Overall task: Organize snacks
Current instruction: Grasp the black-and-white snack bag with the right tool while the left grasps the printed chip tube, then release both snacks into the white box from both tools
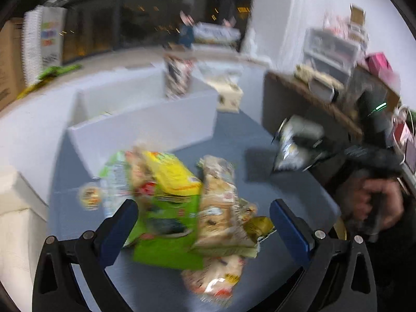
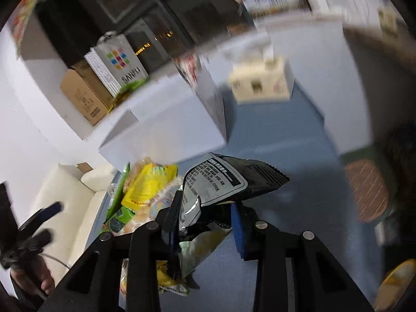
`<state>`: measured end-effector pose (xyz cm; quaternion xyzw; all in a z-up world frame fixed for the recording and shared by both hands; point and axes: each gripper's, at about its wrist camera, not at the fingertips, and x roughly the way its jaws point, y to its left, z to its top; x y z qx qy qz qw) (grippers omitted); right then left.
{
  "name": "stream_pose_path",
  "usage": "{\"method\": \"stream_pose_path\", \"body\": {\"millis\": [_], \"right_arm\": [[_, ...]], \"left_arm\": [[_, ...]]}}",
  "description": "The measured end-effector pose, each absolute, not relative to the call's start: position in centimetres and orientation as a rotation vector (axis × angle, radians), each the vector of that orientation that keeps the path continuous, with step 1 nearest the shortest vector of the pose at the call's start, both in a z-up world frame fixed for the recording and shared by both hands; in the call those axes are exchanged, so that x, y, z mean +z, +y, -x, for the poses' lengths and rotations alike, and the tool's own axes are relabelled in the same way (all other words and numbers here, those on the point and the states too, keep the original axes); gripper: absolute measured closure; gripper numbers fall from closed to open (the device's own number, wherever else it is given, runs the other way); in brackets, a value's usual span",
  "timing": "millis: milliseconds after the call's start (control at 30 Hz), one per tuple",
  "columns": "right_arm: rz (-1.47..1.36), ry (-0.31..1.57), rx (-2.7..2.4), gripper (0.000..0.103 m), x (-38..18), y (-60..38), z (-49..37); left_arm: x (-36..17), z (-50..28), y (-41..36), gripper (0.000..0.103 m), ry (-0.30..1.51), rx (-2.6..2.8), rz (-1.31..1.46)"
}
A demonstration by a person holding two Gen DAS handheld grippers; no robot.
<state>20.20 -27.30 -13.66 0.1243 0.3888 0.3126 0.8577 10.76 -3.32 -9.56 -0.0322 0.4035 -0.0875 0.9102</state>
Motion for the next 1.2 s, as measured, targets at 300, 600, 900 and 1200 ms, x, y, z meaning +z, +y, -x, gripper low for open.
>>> {"method": "stream_pose_path", "body": {"millis": [300, 600, 900, 1200], "right_arm": [[-0.279, 0.688, 0.672, 0.066, -9.5, -30.5, -16.2], [-0.318, 0.702, 0.668, 0.066, -10.9, -32.0, -15.3], [-0.298, 0.706, 0.686, 0.066, -11.4, -31.2, -14.8], [-0.168, 0.641, 0.779, 0.066, -8.0, -25.8, -15.7]], "left_arm": [[-15.0, -19.2, -8.7, 0.000, 1.078, -0.154, -0.107], [-15.2, -19.6, -7.6, 0.070, 1.073, -0.167, -0.058], [-7.8, -10.9, -1.4, 0.072, 0.731, -0.204, 0.220], [-1.3, -7.4, 7.3, 0.072, 0.417, -0.014, 0.339]]}}
